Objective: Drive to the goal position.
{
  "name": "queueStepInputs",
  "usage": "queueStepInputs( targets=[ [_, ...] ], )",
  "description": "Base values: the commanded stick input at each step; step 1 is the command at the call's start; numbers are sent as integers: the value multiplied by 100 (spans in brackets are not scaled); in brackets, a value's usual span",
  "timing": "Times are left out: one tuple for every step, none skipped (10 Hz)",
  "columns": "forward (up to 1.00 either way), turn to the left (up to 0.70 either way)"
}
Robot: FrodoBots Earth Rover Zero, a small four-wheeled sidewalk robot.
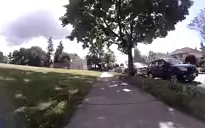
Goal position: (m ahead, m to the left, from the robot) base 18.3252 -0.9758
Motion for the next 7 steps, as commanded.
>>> queueStepInputs(
  targets=[
    [70, 0],
    [70, 0],
    [70, 0],
    [70, 0],
    [70, 0],
    [70, 0],
    [70, 0]
  ],
)
